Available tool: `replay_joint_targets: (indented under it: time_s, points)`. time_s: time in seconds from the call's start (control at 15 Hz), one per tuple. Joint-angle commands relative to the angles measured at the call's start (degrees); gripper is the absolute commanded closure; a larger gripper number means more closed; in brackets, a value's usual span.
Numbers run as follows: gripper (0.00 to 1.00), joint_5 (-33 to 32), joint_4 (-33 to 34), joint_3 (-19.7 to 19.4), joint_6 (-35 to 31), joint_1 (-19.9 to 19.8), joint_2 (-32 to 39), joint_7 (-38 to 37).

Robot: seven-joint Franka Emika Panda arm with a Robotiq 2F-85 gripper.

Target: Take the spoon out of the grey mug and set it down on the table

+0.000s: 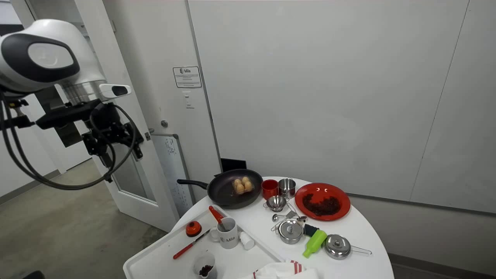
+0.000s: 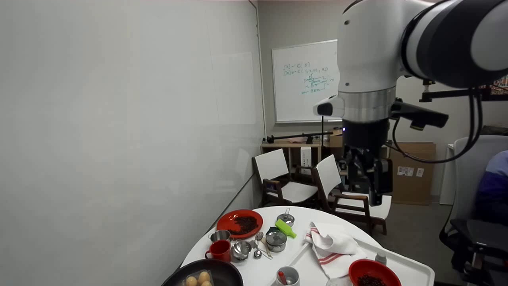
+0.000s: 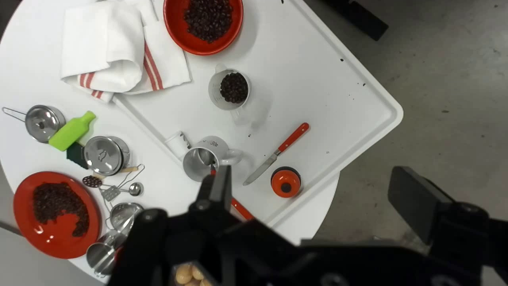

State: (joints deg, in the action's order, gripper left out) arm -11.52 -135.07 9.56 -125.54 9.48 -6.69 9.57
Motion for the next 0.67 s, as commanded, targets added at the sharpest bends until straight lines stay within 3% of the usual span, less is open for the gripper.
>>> replay_joint_targets:
  time_s: [0.0,0.07,0.13,0.33,0.6]
  points:
    - [0.0,-3.1,7.8,0.0,2.4,-0.4,11.9,-0.3]
    - [0.0,-3.2,9.1,-0.2,3.2,-0.4,13.7,-0.6]
    - [0.0,-1.5,4.3,-0.2,0.7,-0.2,8.5,0.0]
    - [0.0,-1.8,7.3,-0.4,1.1,-0.3,13.4,0.0]
    - [0.0,-5.3,-0.4,-1.9,-10.9,-0.9,10.1,-6.5]
